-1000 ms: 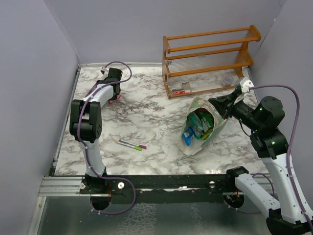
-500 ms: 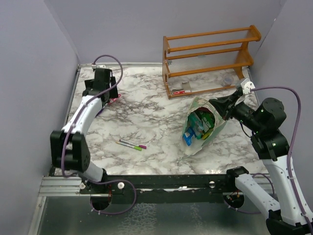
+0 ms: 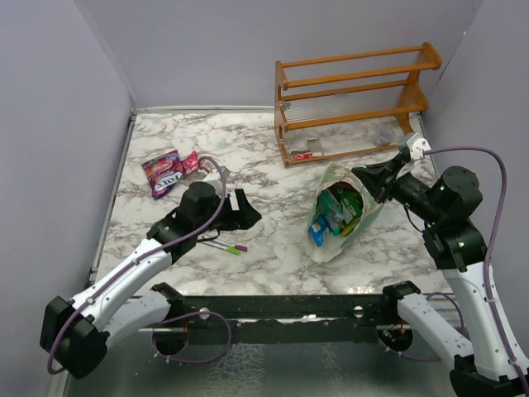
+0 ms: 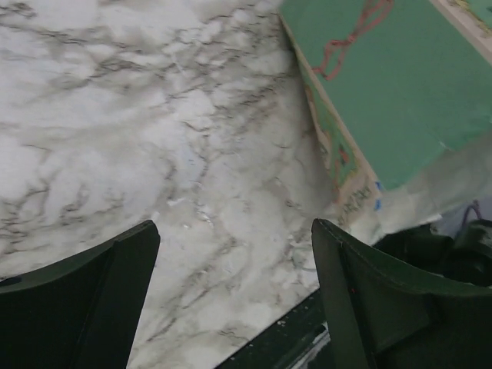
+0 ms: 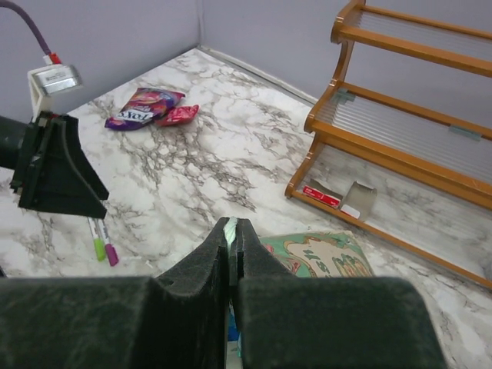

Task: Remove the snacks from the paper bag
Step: Take out the snack from the paper bag.

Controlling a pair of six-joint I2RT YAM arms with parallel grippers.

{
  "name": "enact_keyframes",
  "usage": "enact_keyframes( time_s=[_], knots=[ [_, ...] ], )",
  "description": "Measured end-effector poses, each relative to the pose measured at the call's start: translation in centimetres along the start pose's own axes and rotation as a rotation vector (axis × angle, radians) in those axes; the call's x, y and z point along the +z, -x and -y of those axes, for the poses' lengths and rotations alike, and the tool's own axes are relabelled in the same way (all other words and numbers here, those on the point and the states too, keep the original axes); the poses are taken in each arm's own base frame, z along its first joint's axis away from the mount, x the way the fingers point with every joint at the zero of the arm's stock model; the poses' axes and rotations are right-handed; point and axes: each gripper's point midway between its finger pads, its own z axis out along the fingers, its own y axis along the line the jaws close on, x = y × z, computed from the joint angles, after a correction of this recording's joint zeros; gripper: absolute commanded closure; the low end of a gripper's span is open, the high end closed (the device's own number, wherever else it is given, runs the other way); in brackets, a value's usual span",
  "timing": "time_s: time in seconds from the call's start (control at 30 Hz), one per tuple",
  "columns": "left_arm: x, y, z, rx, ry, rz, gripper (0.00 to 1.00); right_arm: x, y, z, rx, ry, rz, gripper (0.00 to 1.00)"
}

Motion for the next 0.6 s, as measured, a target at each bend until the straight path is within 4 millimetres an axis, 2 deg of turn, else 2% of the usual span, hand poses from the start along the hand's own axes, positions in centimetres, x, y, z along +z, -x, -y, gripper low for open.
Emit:
enact_keyframes(
  time_s=[0.07,0.17,0.27,0.37,0.43,0.5,0.6],
  knots=[
    [-0.4,-1.3,2.6,0.004,-0.067,-0.014,0.21,0.1,0.0,-0.1,0.002,0.005,0.005,0.99],
    [-1.1,-1.8,6.1,0.048,-0.157,0.021,0.25,0.2,0.0,-0.2,0.010,0.013,0.010,0.99],
    [-1.9,-3.3,9.7,0.136,-0.237,0.043,0.30,0.4,0.0,-0.2,0.016,0.019,0.012,0.99],
    [-2.6,-5.4,13.2,0.278,-0.318,0.060,0.30,0.5,0.0,-0.3,0.024,0.024,0.010,0.99],
    [-3.0,-7.3,15.5,0.393,-0.379,0.072,0.30,0.5,-0.1,-0.3,0.024,0.024,0.009,0.99],
    [-3.2,-10.0,17.7,0.561,-0.456,0.068,0.30,0.5,0.0,-0.3,0.024,0.024,0.009,0.99],
    [-2.9,-13.5,19.1,0.815,-0.522,0.045,0.30,0.5,0.0,-0.3,0.024,0.024,0.009,0.99]
  ],
)
